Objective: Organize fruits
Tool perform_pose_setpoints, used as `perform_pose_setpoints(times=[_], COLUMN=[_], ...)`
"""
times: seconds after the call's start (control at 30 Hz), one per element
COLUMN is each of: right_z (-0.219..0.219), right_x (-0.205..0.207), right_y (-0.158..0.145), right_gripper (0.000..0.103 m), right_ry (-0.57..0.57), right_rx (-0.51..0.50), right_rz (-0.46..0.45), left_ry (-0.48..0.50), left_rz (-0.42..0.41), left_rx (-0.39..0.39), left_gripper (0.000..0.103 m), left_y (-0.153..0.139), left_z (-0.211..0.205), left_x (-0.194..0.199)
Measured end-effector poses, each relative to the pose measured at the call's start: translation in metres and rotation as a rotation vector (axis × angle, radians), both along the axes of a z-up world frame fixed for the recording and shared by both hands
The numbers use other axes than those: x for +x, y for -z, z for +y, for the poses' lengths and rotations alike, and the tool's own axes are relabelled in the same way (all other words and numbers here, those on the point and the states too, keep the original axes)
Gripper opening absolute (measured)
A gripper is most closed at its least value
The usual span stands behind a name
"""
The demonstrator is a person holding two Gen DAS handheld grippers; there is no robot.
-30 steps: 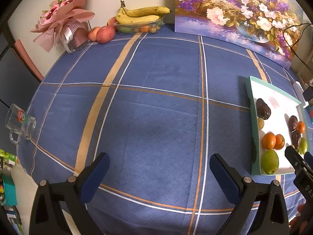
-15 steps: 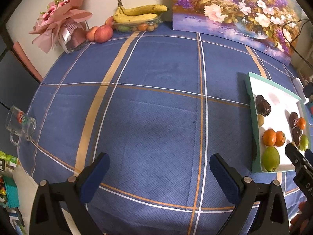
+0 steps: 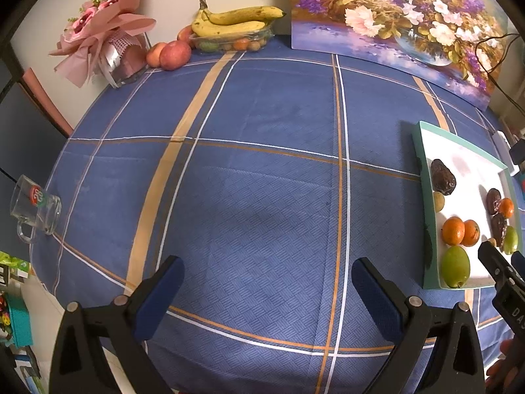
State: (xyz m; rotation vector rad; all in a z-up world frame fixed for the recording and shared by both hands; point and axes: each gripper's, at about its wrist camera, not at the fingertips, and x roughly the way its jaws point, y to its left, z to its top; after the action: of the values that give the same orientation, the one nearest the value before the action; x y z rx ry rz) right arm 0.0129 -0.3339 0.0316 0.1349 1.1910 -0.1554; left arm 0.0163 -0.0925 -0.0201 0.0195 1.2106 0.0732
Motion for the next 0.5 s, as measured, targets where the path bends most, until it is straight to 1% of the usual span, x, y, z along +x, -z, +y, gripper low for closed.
perform_pose_setpoints(times=[0.5], right_z=[0.0004], right_x=[-0.0001], right_y=[0.0029], right_gripper=[0.097], right_ry=[-0.006], right_rx=[-0.003], right_rz=[0.010], left_ry=[0.003], left_rz=[0.001], left_rx=[0.000], left_gripper=[0.103], left_y=[0.0002], left_z=[0.0018], left_x=[0.0005])
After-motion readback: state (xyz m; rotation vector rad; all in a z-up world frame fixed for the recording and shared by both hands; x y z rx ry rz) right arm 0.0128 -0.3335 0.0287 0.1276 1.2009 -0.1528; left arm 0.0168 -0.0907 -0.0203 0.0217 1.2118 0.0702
